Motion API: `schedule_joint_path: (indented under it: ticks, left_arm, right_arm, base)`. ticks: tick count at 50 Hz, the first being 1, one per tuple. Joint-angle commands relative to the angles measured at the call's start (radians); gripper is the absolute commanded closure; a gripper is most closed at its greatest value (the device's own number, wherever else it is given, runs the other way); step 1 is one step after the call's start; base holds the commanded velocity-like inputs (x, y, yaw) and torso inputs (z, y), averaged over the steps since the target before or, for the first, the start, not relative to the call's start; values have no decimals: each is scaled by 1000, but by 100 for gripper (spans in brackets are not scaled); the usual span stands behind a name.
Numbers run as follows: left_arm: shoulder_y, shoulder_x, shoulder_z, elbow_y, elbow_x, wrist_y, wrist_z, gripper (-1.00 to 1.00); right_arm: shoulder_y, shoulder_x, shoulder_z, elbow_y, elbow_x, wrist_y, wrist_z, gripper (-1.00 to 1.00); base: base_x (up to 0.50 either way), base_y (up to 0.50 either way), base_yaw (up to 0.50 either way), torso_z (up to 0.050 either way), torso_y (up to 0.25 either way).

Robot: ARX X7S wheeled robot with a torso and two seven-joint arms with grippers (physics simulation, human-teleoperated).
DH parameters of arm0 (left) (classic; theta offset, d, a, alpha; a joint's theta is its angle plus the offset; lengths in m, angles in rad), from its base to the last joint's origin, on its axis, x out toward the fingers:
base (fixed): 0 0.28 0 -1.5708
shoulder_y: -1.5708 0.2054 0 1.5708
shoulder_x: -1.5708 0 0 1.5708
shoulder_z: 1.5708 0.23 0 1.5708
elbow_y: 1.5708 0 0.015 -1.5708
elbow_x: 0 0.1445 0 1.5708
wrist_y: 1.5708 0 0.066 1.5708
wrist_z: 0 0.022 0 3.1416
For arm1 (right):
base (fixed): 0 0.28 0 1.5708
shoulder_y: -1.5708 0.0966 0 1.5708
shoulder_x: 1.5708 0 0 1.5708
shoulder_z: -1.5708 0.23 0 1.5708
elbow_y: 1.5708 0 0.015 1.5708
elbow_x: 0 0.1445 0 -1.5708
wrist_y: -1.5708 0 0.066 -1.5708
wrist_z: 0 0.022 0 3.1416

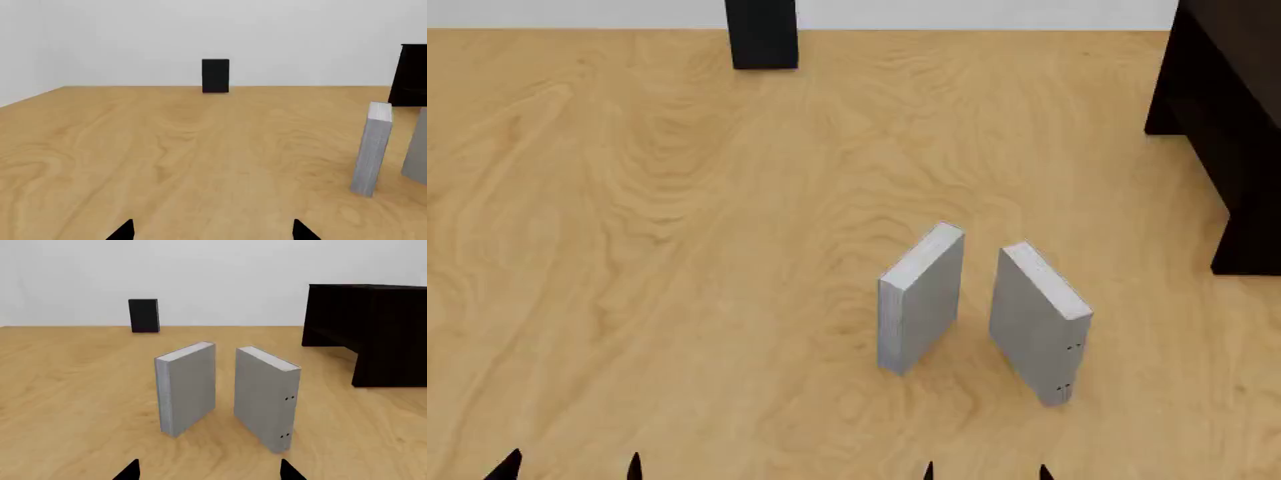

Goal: Pick up the book on the right and place it on the cabinet shelf.

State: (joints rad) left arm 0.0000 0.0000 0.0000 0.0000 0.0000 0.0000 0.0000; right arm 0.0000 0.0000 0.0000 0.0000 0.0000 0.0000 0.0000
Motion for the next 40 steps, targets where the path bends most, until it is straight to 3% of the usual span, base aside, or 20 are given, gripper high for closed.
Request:
schedule_joint_path:
  ticks: [1,2,3,13,20,27,33,40]
  left_arm:
    - [0,-10,11,0,-10,0,-11,-100]
    - [11,-15,27,1,39,41,-19,-100]
    - [22,-19,27,4,-6,65,0,-100]
    - [14,-47,49,25,-79,34,-1,-100]
    - [-56,-65,69,249,-111,-168,-21,-100]
    - [-167,-73,76,351,-137,-302,-47,-100]
    - [-232,-78,73,335,-147,-324,-63,-100]
    - [-197,-113,127,335,-85,-247,-65,-100]
  right_arm:
    - [0,9,0,0,9,0,0,-100]
    - [0,10,-13,2,15,-7,5,-100]
    - [1,16,-20,1,23,-7,11,-100]
    - [0,50,-57,-42,11,-10,70,-100]
    - [79,92,-62,-349,-38,285,84,-100]
    - [152,120,-50,-482,-22,429,71,-100]
    - [190,139,-58,-520,-22,486,64,-100]
    - [186,159,-58,-582,-16,553,59,-100]
  base:
    - [0,0,-3,0,0]
    - [0,0,0,0,0]
    - [0,0,0,0,0]
    - [0,0,0,49,0]
    - [0,0,0,50,0]
    - [0,0,0,50,0]
    - [0,0,0,50,0]
    - [288,-302,0,50,0]
